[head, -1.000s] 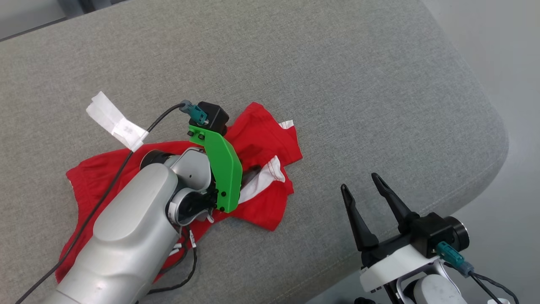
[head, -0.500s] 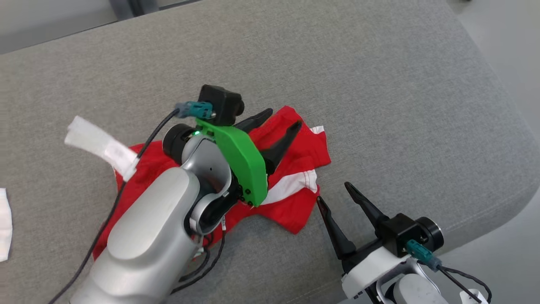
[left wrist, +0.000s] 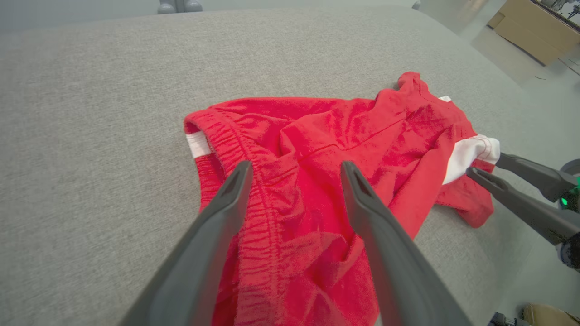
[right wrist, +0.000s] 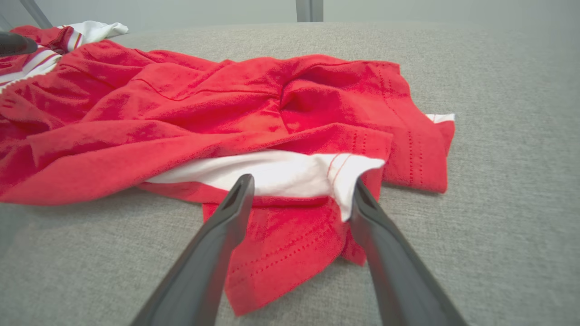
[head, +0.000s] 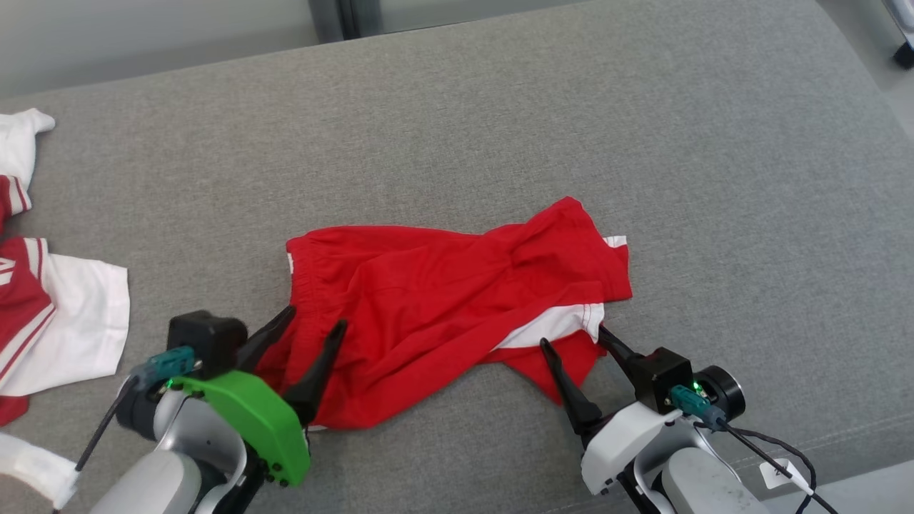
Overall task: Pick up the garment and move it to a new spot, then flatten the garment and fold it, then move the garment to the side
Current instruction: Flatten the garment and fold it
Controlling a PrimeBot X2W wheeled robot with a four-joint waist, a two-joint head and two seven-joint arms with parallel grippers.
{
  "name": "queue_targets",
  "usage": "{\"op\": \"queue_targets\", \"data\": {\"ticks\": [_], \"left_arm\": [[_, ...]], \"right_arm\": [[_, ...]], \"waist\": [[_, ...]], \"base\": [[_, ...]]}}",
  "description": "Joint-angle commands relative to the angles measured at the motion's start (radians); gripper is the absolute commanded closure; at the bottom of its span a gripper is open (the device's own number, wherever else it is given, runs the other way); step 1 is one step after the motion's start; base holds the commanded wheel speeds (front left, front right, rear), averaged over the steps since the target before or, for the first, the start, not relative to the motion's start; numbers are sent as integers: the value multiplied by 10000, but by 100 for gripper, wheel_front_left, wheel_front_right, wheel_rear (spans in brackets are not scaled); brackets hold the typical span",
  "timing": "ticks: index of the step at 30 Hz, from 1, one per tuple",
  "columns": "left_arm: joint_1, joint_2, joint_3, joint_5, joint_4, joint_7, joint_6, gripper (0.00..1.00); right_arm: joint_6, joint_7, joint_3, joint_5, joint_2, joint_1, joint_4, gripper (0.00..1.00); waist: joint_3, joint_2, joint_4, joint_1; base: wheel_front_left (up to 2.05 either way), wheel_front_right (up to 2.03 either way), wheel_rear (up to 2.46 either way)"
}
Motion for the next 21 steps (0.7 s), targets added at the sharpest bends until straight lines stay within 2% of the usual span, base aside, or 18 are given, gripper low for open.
{"op": "queue_targets", "data": {"ticks": [1,4,6,10,15,21], "left_arm": [[288,125,127,-219,-114,-55,54,0],[993,625,347,-860,-445,232,-118,0],[1276,1071,379,-923,-494,451,-200,0],[1626,1298,220,-1401,-263,877,-504,0],[1407,1121,-62,-1458,364,978,-982,0],[1053,780,-171,-1287,1184,687,-1125,0]], "right_arm": [[-3,11,-15,15,-30,-88,54,0],[-3,6,-126,-26,-33,-69,153,0],[-3,4,-128,-77,-30,-61,201,0],[-3,13,-169,-123,-35,-100,252,0],[-3,27,-106,-120,-32,-189,281,0],[-3,25,-84,-144,-30,-160,283,0]], "waist": [[-209,0,332,-1],[-256,0,498,-1],[-284,0,550,-1],[-290,0,619,-1],[-320,0,548,-1],[-323,0,412,-1]], "base": [[0,0,0],[0,0,0],[0,0,0],[0,0,0],[0,0,0],[0,0,0]]}}
